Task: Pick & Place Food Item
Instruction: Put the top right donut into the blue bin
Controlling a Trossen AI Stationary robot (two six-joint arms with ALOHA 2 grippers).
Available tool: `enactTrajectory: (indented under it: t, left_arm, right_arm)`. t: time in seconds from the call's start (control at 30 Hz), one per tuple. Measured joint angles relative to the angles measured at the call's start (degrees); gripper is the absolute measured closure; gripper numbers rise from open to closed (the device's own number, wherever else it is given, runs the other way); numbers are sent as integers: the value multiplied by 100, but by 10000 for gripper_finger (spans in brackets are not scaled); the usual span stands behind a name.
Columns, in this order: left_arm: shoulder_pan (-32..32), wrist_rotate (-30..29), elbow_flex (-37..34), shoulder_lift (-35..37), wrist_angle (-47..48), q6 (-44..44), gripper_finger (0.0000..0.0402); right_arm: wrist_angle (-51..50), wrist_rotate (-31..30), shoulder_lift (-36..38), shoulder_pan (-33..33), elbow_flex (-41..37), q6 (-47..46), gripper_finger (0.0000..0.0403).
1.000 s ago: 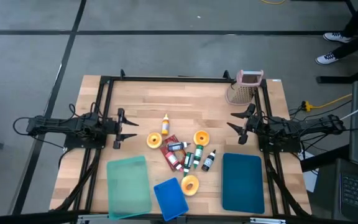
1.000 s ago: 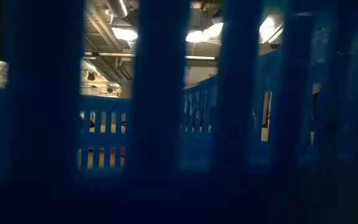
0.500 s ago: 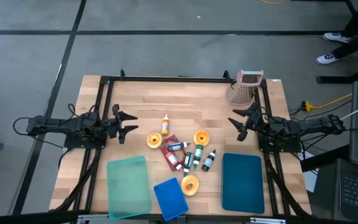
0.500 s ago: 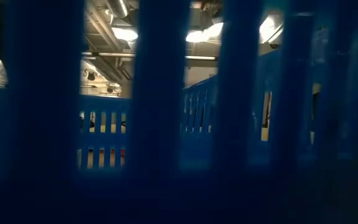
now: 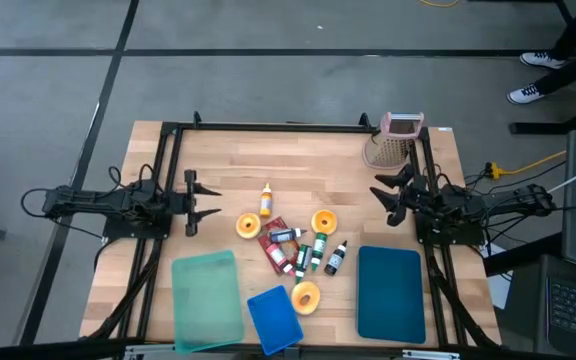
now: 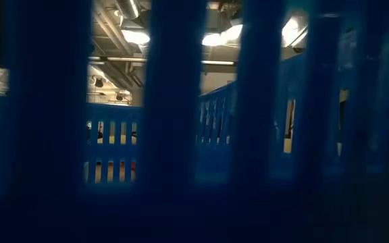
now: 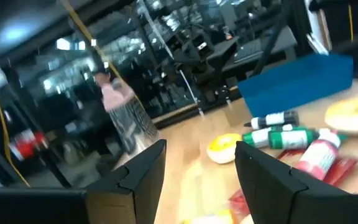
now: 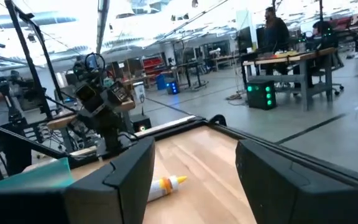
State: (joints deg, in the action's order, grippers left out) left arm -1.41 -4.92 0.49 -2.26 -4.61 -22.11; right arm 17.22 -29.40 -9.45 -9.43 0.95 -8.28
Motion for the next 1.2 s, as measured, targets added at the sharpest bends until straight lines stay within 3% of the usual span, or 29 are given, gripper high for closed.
enactTrajectory:
  t: [0.2,0.3,0.47,0.63,0.73,0.87,1.03,1.2]
  left_arm:
    - [0,-125,0,-35,49,1689,212]
    - [0,-178,0,-42,42,2104,212]
    - [7,-971,0,-44,-295,2731,212]
    - [7,-1037,0,-53,-521,2947,212]
    - [7,-1122,0,-140,-544,3016,212]
    - [7,-1319,0,-434,-773,3050,212]
    - [7,-1453,0,-858,-1105,2991,212]
    - [7,-1731,0,-1146,-1153,2851,212]
  right_arm:
    - [199,-373,0,0,0,-58,181]
    - [412,-638,0,0,0,45,181]
    - [1024,-748,0,0,0,78,181]
    - [1228,412,-153,0,51,-392,181]
    - [664,164,-765,2,301,-420,181]
    - [187,-312,-2125,6,1062,-60,181]
    - [-797,-160,-3989,95,2374,486,181]
    - [-2135,349,-5662,455,3364,286,181]
